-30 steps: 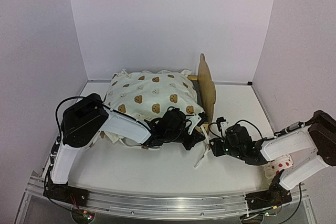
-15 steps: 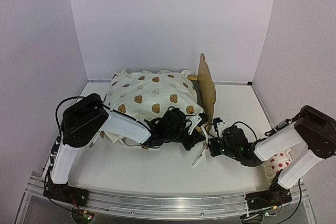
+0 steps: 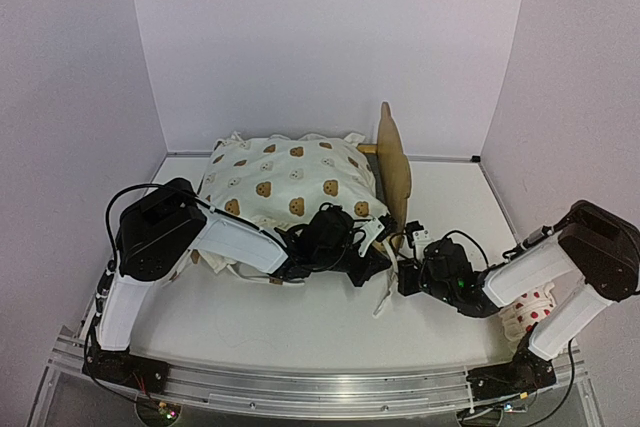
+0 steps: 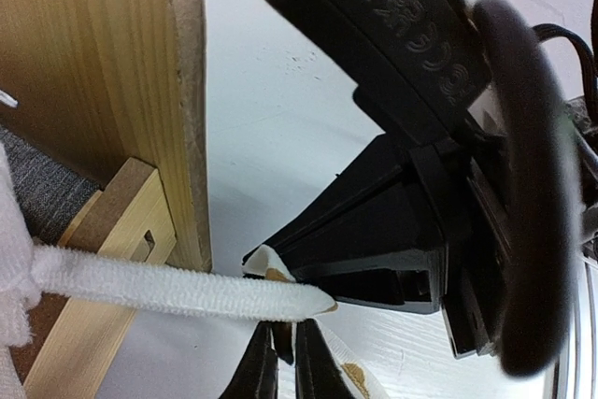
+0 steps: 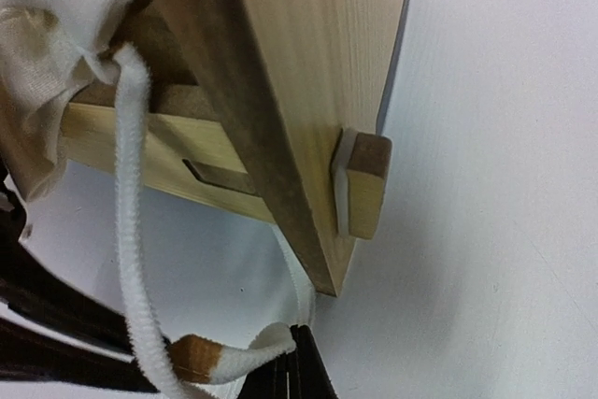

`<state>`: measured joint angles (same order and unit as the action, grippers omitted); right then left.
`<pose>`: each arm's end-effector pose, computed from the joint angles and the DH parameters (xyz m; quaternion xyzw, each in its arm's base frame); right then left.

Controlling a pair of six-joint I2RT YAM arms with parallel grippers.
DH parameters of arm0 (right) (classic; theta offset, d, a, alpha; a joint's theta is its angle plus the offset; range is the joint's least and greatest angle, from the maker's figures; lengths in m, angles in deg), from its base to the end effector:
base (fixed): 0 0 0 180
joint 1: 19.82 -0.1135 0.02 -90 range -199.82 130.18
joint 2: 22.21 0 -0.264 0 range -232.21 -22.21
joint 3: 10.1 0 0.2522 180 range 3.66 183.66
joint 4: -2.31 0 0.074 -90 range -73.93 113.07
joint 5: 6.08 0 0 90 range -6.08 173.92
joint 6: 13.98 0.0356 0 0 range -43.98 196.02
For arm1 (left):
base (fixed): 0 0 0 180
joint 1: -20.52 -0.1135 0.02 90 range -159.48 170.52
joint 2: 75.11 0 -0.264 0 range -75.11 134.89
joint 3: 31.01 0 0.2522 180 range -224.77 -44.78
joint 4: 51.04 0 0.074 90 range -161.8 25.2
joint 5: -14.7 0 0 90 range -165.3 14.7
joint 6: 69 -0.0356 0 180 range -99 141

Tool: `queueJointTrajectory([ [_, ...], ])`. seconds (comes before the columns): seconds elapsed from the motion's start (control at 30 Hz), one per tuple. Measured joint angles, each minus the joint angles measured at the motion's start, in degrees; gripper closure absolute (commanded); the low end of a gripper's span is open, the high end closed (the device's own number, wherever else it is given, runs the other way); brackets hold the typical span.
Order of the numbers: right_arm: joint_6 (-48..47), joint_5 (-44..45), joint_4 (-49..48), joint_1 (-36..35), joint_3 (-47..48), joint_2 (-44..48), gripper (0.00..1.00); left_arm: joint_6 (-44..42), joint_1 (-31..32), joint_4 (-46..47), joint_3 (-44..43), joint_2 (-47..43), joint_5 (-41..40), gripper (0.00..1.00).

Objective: Set up the pet bed

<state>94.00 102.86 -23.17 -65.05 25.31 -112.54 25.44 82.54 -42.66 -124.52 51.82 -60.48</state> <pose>0.1915 0.1766 0.1182 -0.1200 0.8474 0.1396 0.4980 0.2206 -0.4347 0.1397 0.4636 0.6998 -0.3828 0.3858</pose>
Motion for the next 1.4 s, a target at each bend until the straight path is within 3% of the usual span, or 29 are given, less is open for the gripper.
queueJointTrajectory([
  [0.13, 0.2, 0.3, -0.2, 0.0, 0.0, 0.0, 1.00, 0.3, 0.0, -0.7, 0.0, 0.0, -1.0, 0.59],
  [0.23, 0.7, 0.7, 0.0, 0.0, -0.1, 0.3, 1.00, 0.3, 0.0, -2.4, 0.6, -0.4, -1.7, 0.50],
  [0.67, 6.0, 1.4, 5.8, 0.0, -0.2, 5.4, 1.00, 1.6, 1.4, -11.2, 4.3, -4.3, -1.5, 0.43],
  [1.03, 9.2, 1.1, 8.5, 0.2, -0.2, 6.4, 1.00, 3.3, 5.8, -14.1, -2.3, -1.0, -2.2, 0.42],
  [1.17, 9.9, 0.8, 9.0, 0.3, -0.2, 6.8, 1.00, 3.6, 6.7, -15.4, -4.3, 0.8, -4.3, 0.46],
  [1.27, 10.2, 0.6, 9.9, 0.4, -0.2, 7.2, 1.00, 4.2, 7.3, -16.4, -6.3, 2.7, -6.0, 0.57],
  [1.33, 10.6, 0.5, 10.2, 0.6, -0.2, 7.3, 1.00, 4.4, 7.4, -17.3, -8.1, 4.0, -7.2, 0.69],
  [1.4, 10.6, 0.3, 10.2, 0.6, -0.2, 7.6, 1.00, 4.6, 7.6, -18.0, -8.8, 5.0, -8.2, 0.92],
])
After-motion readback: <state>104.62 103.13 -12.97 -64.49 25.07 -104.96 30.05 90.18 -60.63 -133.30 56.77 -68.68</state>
